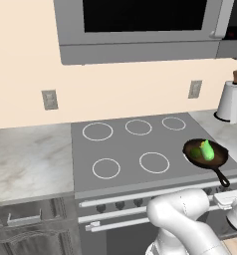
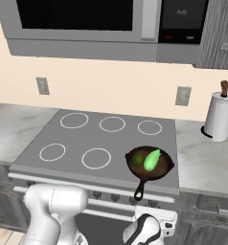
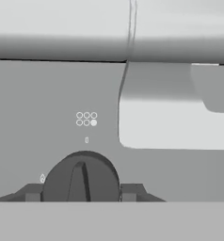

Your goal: Put the corn and lime in the pan. Then turn on the front right burner and set the heat to medium.

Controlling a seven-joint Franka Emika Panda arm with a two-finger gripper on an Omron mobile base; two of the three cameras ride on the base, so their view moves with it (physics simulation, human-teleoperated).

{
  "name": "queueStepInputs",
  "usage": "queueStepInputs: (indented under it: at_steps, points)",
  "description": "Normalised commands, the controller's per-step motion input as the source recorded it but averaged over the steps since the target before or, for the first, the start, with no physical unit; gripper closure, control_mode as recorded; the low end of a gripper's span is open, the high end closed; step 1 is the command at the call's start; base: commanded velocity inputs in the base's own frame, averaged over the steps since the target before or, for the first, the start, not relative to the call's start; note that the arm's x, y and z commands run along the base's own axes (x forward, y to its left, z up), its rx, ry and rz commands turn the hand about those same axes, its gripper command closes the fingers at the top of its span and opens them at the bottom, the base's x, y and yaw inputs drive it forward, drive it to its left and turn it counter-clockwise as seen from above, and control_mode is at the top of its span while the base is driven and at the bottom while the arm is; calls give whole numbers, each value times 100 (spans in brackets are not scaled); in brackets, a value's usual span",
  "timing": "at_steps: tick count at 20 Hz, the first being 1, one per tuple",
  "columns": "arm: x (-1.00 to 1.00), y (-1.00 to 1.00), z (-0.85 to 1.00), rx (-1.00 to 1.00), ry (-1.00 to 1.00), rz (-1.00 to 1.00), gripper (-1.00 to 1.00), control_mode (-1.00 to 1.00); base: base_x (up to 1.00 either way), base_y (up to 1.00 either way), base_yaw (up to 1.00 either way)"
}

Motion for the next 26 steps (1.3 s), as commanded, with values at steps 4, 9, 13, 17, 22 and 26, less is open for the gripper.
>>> queueStepInputs:
  at_steps: [4,9,13,17,22,26]
  points:
    - [0,-16,-40,-23,-4,0,100,-100,0,0,0]
    - [0,-36,-46,-36,-2,0,100,-100,0,0,0]
    - [0,-36,-47,-37,-3,0,100,-100,0,0,0]
    - [0,-50,-35,-16,-1,8,100,-100,0,0,0]
    - [-1,-66,-28,-28,-4,9,100,-100,0,0,0]
    - [0,-69,-62,-43,0,0,100,-100,0,0,0]
